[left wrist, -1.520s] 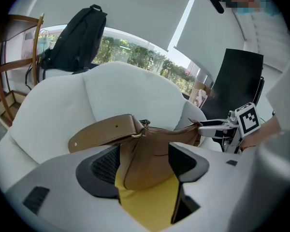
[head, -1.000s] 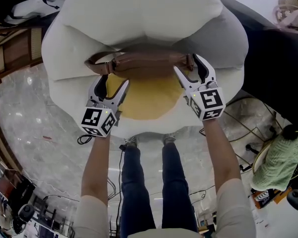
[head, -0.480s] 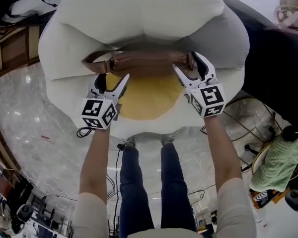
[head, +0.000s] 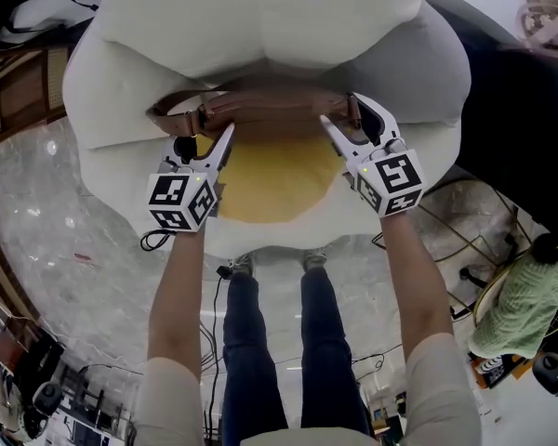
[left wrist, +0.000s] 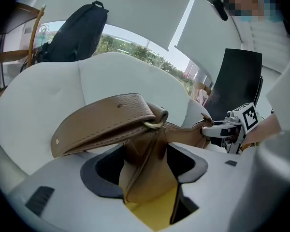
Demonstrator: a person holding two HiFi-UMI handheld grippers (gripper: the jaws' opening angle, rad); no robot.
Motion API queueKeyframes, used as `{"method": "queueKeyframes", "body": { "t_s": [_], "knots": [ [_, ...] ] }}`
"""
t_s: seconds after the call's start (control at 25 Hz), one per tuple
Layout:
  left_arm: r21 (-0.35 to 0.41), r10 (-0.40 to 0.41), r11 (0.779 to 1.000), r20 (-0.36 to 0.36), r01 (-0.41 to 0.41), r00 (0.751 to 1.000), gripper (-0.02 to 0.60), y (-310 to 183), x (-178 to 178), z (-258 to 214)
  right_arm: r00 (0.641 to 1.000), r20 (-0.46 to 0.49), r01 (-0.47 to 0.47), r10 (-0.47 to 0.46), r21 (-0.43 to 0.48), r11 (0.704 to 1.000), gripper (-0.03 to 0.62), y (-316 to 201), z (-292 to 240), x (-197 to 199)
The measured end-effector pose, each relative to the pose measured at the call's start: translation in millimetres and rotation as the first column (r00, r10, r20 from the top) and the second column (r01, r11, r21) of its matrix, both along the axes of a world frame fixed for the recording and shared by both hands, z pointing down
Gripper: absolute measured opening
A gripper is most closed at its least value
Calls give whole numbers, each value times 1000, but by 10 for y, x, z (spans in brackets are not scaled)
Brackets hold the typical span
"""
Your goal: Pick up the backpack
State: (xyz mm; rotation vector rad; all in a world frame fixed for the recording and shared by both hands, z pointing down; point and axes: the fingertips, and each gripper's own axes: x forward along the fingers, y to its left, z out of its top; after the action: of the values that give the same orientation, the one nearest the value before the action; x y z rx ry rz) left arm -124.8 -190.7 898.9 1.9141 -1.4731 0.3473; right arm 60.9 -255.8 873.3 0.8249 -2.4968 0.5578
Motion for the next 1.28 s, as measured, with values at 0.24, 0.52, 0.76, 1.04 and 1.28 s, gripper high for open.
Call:
{"method": "queueKeyframes", "body": {
  "t_s": [0.24,0.52,0.76,1.04,1.28],
  "knots": [
    [-16,-14,1000,22,15,1000,236,11,-5,-2,999,-25,-40,41,27,999,195,22,-40,-38],
    [-22,13,1000,24,-12,1000,192,82,49,-111,997,-37,-60,61,28,998,178,136,-167,-20],
    [-23,16,1000,31,-15,999,181,110,55,-355,996,-41,-78,80,29,997,176,182,-418,-16],
    [22,17,1000,48,-18,999,178,85,81,-875,995,-29,-98,100,62,993,176,207,-944,18],
    [50,14,999,46,-16,999,173,91,91,-1429,993,-28,-110,113,98,989,176,236,-1531,28]
  ]
}}
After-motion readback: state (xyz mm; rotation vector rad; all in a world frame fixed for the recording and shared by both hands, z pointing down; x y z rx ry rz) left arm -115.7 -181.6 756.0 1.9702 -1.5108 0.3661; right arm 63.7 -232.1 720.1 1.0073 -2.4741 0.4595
